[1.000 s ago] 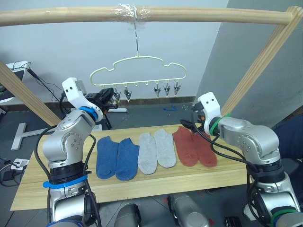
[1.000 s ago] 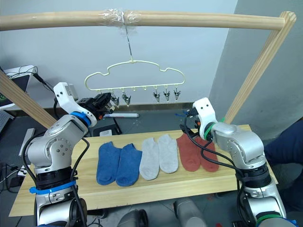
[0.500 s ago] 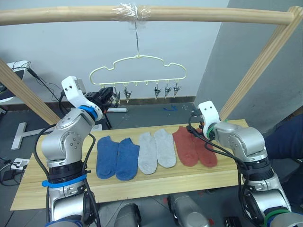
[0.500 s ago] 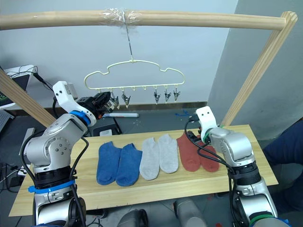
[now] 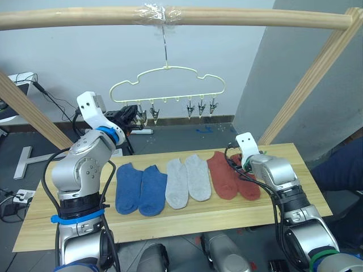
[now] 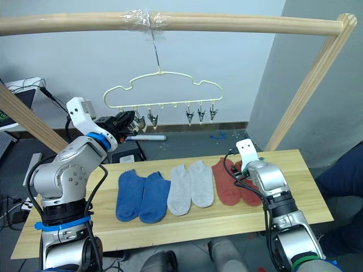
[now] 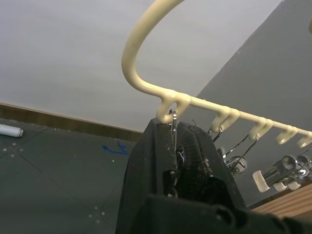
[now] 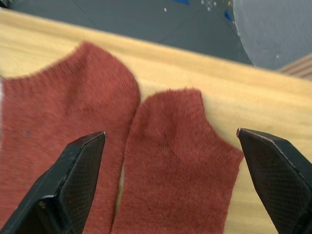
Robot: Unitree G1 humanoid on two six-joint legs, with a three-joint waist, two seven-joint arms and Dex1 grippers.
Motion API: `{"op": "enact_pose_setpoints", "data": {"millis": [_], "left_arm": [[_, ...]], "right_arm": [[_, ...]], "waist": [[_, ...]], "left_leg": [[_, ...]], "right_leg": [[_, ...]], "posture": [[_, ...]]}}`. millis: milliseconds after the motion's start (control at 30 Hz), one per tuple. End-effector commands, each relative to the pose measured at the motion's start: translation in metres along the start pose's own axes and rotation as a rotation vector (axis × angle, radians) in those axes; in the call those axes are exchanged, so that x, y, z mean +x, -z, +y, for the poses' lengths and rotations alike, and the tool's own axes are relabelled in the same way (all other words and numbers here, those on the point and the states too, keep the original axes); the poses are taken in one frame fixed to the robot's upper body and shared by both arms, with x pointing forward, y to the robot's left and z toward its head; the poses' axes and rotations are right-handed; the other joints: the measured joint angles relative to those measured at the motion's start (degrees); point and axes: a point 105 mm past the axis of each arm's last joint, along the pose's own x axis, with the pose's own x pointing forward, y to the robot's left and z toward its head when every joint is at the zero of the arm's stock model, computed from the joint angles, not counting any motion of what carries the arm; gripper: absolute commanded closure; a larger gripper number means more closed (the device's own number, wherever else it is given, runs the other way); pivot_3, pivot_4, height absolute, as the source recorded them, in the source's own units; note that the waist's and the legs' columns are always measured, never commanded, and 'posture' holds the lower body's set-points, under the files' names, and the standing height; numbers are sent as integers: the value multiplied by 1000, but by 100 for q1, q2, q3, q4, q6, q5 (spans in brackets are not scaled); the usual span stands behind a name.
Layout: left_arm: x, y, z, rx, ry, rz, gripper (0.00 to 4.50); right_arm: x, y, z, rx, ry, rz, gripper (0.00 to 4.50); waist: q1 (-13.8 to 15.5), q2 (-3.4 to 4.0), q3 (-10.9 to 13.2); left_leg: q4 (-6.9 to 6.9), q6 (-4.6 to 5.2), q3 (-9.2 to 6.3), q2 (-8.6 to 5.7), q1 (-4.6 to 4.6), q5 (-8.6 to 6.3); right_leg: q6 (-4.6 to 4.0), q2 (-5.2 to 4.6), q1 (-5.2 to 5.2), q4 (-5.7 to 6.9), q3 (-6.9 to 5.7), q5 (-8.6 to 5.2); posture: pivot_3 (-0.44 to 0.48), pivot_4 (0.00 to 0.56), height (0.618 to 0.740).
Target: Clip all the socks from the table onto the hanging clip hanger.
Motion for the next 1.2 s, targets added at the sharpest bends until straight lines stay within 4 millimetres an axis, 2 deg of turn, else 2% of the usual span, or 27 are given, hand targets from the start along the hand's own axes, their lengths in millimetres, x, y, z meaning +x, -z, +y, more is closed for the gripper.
{"op": "enact_pose_setpoints", "data": {"millis": [33, 500, 967, 1133, 1200], "left_arm": [[-3, -23, -8, 47, 26, -76, 4377], [-4, -20, -4, 55, 18, -67, 4377], [-5, -19, -4, 56, 17, -66, 4377], [-5, -19, -3, 58, 14, -65, 4377], [-5, -19, -3, 59, 13, -64, 4377]], "right_arm": [[0, -11, -8, 11, 30, -45, 0], [18, 0, -12, 76, 56, 0, 0], [26, 20, -7, 179, 23, 83, 0], [26, 22, -3, 213, 0, 92, 0], [26, 24, -3, 228, 5, 102, 353]], "waist": [[2, 1, 1], [7, 1, 2], [13, 2, 2], [13, 2, 2], [14, 2, 2]], "left_leg": [[0, 0, 0, 0, 0, 0], [-1, 0, 0, 0, 0, 0], [-5, 0, 0, 0, 0, 0], [-5, 0, 0, 0, 1, 0], [-5, 0, 0, 0, 1, 0]], "right_leg": [[0, 0, 0, 0, -1, 0], [-1, 0, 0, -1, -1, 0], [-1, 0, 0, -6, -1, 0], [-1, 0, 1, -6, -1, 0], [-1, 0, 1, -6, -1, 0]], "posture": [[-298, 200, 740], [-284, 201, 740], [-277, 207, 740], [-274, 207, 740], [-273, 206, 740]]}}
